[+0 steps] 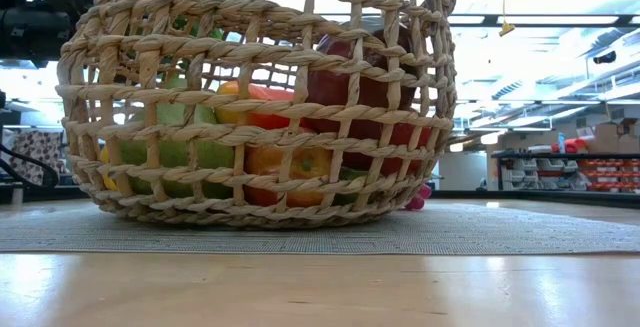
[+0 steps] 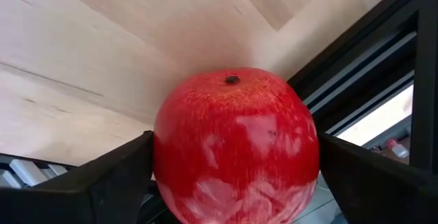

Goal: Build produce basket
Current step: Put the red apple into the brown basket

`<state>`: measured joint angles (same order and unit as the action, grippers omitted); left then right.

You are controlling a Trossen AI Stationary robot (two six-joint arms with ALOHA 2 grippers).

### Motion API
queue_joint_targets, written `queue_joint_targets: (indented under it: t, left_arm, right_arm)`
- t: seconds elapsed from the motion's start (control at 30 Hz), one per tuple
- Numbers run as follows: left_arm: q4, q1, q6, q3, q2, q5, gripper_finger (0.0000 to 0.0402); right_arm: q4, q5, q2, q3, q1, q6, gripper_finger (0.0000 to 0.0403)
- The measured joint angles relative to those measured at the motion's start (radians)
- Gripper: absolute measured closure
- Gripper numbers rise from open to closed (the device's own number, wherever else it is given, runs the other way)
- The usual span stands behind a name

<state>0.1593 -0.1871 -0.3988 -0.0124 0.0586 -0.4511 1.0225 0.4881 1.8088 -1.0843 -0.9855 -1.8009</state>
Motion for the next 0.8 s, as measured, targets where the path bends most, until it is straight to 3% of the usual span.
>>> queue_joint_targets:
  t: [0.2, 0.5, 0.8]
  left_arm:
    - [0.000, 0.000, 0.000, 0.000, 0.000, 0.000, 0.0012]
    - [0.000, 0.000, 0.000, 0.000, 0.000, 0.000, 0.0012]
    - [0.000, 0.000, 0.000, 0.000, 0.000, 0.000, 0.0012]
  right_arm:
    - [0.012, -0.012, 0.002, -0.010, -0.001, 0.036, 0.0035]
    - [0.128, -0.155, 0.005, -0.125, 0.018, 0.084, 0.0048]
    - [0.160, -0.667, 0.005, -0.385, 0.068, 0.204, 0.0048]
